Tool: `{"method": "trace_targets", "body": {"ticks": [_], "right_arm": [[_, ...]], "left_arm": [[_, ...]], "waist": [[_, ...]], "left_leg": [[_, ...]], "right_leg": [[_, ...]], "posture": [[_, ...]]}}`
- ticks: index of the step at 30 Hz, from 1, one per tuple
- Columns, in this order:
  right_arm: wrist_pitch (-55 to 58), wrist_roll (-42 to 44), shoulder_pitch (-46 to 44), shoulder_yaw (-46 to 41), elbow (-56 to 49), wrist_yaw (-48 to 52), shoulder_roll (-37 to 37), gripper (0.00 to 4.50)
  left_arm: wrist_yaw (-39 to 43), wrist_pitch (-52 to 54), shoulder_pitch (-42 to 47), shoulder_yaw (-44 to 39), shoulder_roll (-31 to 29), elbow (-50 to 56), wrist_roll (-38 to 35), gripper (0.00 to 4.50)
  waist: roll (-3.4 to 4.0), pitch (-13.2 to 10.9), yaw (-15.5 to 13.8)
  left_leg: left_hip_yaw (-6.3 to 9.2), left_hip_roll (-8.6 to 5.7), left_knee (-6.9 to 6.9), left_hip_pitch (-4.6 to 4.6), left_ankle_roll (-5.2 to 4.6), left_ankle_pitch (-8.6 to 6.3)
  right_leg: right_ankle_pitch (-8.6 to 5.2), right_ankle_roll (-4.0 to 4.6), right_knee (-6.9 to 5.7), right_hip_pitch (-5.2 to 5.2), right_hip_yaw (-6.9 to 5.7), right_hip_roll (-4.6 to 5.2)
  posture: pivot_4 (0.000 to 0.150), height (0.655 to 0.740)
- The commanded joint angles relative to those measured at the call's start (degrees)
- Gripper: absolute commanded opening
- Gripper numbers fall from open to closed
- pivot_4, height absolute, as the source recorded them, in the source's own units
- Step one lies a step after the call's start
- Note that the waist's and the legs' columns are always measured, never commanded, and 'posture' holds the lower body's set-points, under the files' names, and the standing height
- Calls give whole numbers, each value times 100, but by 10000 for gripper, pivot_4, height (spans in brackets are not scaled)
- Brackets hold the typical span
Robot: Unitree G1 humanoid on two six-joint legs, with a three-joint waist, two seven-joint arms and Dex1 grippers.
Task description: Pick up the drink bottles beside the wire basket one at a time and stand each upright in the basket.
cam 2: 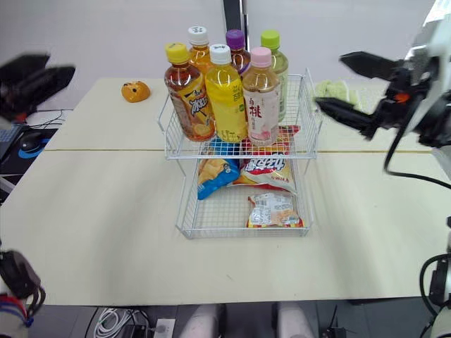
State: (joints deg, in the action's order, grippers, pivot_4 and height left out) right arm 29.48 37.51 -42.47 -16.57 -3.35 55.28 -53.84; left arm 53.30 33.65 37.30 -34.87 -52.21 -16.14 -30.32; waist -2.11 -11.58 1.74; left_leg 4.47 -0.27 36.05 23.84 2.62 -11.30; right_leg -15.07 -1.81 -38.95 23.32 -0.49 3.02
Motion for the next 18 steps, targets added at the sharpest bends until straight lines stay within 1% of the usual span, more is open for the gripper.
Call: {"method": "trace_targets", "body": {"ticks": [1, 3, 7, 9, 11, 13, 18], "right_arm": [[-1027, -692, 804, -232, 876, 314, -105, 45000], [-1483, -917, 1214, -261, 1333, 394, -10, 45000], [-2244, -1296, 1724, -166, 2125, 467, 287, 45000], [-2499, -1429, 1954, -126, 2376, 391, 483, 45000], [-2536, -1443, 2113, -131, 2464, 301, 655, 45000], [-2535, -1427, 2138, -168, 2570, 239, 747, 45000], [-2705, -1546, 2198, -142, 2850, 245, 822, 45000]], "left_arm": [[-531, -790, -935, -477, 290, 496, 264, 44694], [-697, -983, -1546, -531, 572, 681, 287, 44694], [-1071, -1378, -2665, -245, 1118, 1064, 612, 44694], [-1289, -1384, -3171, -188, 1446, 1381, 633, 44694], [-1405, -1371, -3613, -82, 1600, 1741, 695, 44694], [-1478, -1379, -3714, -10, 1628, 1934, 655, 44694], [-1704, -1307, -3574, 183, 1552, 2032, 666, 44694]], "waist": [[-21, 17, -32], [-22, 17, -59], [-13, 12, -56], [-12, 14, -38], [-14, 17, -25], [-12, 16, -24], [-4, 18, -45]], "left_leg": [[0, 0, 0, 0, 0, 0], [1, 3, 0, -3, 0, 0], [-12, -2, 2, -6, 0, 0], [-11, 2, 1, -9, 0, 0], [-11, 4, 0, -11, 0, 0], [-9, 4, 0, -10, 0, 0], [-8, -2, 3, -13, 1, 0]], "right_leg": [[0, 0, 1, -2, -1, 2], [0, -1, 7, -12, -3, 8], [5, -10, 1, -10, 12, 15], [5, -9, 2, -9, 12, 12], [5, -8, 3, -12, 12, 12], [5, -8, 2, -12, 11, 11], [5, -8, 1, -17, 10, 9]], "posture": [[1500, 7400], [1500, 7400], [1500, 7400], [1500, 7400], [1500, 7400], [1500, 7400], [1500, 7400]]}}
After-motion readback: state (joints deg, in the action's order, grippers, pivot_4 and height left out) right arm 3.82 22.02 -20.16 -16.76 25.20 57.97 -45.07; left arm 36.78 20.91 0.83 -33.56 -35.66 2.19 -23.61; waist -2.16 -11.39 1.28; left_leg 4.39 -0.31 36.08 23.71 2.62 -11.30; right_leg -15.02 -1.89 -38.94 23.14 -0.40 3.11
